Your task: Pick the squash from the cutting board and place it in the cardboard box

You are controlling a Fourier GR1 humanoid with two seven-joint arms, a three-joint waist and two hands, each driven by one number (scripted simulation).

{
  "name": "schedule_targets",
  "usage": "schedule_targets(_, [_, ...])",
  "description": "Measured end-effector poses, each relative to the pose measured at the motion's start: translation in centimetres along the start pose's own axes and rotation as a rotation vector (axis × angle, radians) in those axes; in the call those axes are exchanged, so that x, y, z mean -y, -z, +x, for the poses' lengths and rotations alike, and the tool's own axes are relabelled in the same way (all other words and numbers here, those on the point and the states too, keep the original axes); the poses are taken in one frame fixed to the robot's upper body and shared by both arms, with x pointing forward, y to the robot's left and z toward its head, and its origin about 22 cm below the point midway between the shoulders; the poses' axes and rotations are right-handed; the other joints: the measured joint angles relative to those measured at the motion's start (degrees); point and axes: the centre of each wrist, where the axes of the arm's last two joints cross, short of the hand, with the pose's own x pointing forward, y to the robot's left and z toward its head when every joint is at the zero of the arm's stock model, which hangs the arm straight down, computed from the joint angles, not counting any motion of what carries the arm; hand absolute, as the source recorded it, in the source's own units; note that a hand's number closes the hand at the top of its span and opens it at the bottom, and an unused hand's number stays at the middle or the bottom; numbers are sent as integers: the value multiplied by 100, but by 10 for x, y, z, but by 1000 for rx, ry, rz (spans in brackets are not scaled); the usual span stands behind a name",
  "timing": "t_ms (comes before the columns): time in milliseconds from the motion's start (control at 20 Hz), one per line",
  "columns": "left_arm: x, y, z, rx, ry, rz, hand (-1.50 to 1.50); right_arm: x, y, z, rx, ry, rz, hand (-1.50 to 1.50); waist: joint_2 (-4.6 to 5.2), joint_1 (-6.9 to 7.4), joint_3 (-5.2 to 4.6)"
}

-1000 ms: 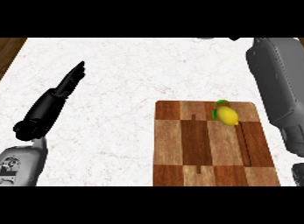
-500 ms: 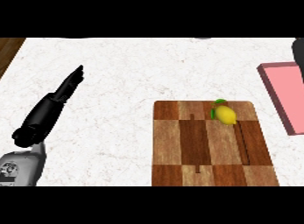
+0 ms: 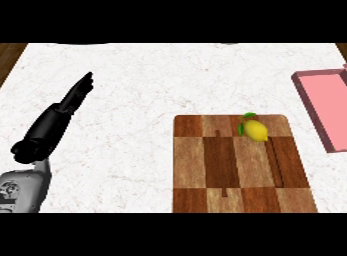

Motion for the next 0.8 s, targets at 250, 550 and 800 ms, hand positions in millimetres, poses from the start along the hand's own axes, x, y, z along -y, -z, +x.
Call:
schedule_targets(250, [1,-3,-7,-1,0,-6,0,-5,15,-39,-31,-38,161,150,12,31,1])
schedule_targets(550, [3,-4,-4,-1,1,-12,0,-15,23,-75,-45,-67,349,-150,5,43,3])
schedule_targets(800, [0,-5,-5,-8,0,0,0,-15,25,-85,78,26,386,-150,-9,17,4])
